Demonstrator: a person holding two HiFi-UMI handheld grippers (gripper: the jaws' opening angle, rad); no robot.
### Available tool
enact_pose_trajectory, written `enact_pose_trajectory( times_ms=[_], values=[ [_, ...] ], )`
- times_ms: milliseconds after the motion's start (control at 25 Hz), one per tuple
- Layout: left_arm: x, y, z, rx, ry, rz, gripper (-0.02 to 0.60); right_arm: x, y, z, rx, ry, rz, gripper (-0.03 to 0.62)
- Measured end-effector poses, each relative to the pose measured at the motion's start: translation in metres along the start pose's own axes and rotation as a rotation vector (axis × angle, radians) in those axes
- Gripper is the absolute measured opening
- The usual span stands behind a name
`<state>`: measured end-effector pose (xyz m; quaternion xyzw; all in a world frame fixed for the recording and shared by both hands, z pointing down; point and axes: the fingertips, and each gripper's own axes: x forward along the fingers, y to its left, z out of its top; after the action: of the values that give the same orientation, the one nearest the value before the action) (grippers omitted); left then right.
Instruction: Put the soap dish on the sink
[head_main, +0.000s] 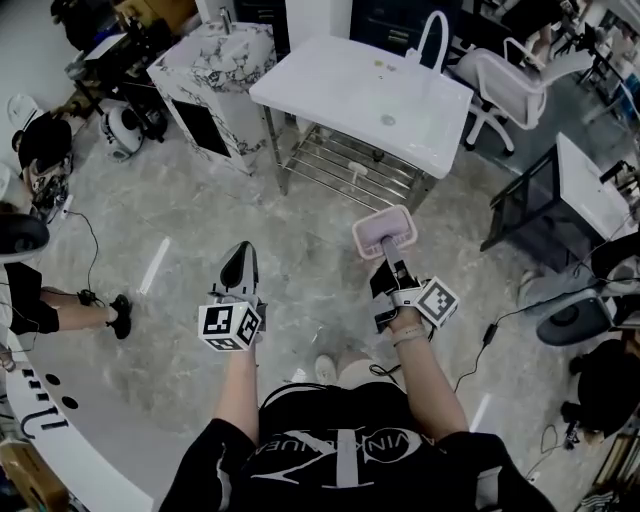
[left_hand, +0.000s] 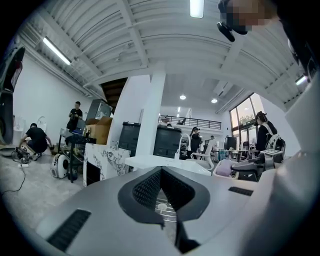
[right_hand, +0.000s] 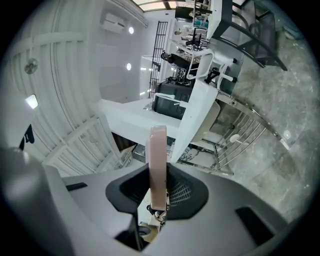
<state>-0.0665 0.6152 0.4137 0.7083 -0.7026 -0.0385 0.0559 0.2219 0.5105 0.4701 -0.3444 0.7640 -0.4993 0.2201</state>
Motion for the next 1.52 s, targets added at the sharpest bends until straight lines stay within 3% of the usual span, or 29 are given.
enact_pose_trajectory(
  times_ms=[400,1040,1160,1400,1520],
  values=[
    [0.048,0.008,0.005,-0.008,0.008,-0.027,0.014,0.046,-0.009,0.009,0.034,0.016,-0.069,0.091],
    [0.192,0.035,0.013,-0.008,0.04,-0.058,0.014,0.171,-0.029,0.052,0.078,0.058,-0.125,0.091],
    [0.214,0.04,0.014,-0.01,0.046,-0.06,0.014,0.196,-0.024,0.063,0.086,0.055,-0.071,0.091],
    [0.257,0.049,0.017,-0.013,0.053,-0.067,0.014,0.231,-0.036,0.08,0.096,0.062,-0.116,0.091],
    [0.276,0.051,0.018,-0.012,0.053,-0.066,0.014,0.255,-0.027,0.09,0.102,0.061,-0.029,0.091]
  ],
)
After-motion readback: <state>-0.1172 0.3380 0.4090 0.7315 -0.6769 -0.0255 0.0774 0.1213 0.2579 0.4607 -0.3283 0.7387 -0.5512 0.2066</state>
